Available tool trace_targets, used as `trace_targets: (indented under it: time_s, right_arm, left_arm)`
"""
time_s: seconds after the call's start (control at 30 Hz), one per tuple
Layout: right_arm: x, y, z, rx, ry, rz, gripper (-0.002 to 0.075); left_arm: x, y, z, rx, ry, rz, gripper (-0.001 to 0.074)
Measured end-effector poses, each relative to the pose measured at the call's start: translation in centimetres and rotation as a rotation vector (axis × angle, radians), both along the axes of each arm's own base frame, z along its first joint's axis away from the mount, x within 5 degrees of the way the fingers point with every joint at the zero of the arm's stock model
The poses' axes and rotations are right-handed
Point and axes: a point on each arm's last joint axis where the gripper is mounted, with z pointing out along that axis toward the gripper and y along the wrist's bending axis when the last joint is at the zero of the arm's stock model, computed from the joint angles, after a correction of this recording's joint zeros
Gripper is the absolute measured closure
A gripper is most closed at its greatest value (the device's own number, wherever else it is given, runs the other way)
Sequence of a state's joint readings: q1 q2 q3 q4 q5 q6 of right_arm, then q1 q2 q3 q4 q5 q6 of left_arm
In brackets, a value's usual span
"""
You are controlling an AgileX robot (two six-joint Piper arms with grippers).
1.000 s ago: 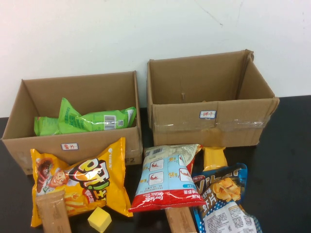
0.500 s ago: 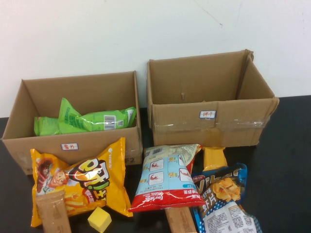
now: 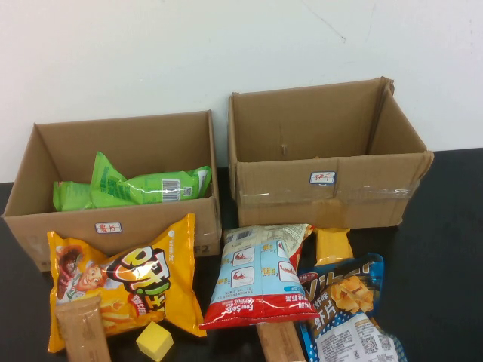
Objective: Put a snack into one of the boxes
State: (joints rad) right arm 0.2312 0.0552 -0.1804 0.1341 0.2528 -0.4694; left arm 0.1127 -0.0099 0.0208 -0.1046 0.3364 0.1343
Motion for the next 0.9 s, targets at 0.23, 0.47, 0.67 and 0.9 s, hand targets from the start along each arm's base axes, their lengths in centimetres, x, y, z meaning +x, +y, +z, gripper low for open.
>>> trace_targets:
  time_s: [0.23,0.47,0.67,0.9]
  right_arm:
    - [0.0,-0.7,-1.6,0.003,0.004,-0.138,0.0727]
    - [0.5,-1.1,-4.6,0.062,0.089,-0.205,0.0727]
    - [0.5,-2.1,-6.7,0.101,0.164,-0.365,0.0727]
    - [0.3,-1.8,-7.4,0.127,0.250,-0.317,0.0727]
  left_arm:
    - [0.0,0.0,0.0,0.000,0.000,0.000,0.0738]
    - [0.0,0.0,0.0,0.000,0.000,0.000,0.0738]
    - [0.0,0.0,0.0,0.000,0.000,0.000,0.0738]
    - [0.0,0.0,0.0,0.000,0.000,0.000,0.0738]
